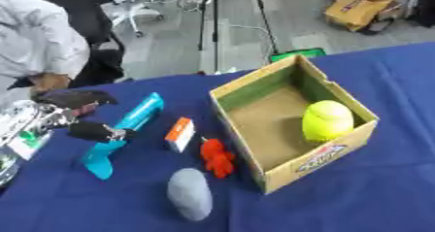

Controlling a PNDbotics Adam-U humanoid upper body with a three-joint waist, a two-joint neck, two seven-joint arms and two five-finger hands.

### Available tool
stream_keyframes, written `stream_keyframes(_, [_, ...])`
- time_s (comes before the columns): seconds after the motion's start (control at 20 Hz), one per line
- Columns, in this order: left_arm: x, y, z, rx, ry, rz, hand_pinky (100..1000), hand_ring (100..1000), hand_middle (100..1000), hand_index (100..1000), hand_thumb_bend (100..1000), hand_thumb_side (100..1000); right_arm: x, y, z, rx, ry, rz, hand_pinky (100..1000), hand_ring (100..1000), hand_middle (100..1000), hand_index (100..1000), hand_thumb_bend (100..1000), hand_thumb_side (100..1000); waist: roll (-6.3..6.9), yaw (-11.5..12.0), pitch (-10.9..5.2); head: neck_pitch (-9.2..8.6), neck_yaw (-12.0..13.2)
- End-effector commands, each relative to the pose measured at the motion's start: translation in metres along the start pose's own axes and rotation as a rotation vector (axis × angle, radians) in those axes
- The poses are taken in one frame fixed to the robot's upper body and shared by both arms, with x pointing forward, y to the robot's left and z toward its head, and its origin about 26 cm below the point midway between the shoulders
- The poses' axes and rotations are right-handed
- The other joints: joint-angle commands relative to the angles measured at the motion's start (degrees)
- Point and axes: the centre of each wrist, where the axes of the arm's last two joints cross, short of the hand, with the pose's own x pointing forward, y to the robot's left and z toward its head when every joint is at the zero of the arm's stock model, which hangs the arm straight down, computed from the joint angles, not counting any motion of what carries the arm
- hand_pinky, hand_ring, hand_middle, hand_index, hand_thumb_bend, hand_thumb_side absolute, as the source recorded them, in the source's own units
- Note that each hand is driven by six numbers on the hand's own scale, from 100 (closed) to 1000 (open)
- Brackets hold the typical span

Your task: Pick up objects on the table and place them in the box.

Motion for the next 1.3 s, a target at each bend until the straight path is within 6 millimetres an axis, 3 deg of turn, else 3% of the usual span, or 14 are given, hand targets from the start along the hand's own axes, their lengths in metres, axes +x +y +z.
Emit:
stream_keyframes(0.05, [-0.006,0.008,0.000,0.018,0.024,-0.024,1000,1000,1000,1000,642,863,0.003,-0.002,-0.009,-0.042,-0.001,-0.008,860,761,509,604,100,476,-0.60,0.0,-0.77,-0.78,0.4])
stream_keyframes(0.8, [-0.003,-0.004,-0.024,0.011,0.030,-0.044,1000,1000,1000,1000,571,872,0.004,-0.002,-0.009,-0.041,0.005,-0.013,860,761,509,603,100,475,-0.63,-0.5,-0.42,-1.30,1.1])
stream_keyframes(1.3, [-0.008,-0.011,-0.036,0.024,0.088,-0.074,1000,1000,1000,1000,585,845,0.004,-0.002,-0.008,-0.041,0.009,-0.015,860,761,508,603,100,474,-0.61,-0.8,-0.10,-1.56,1.3])
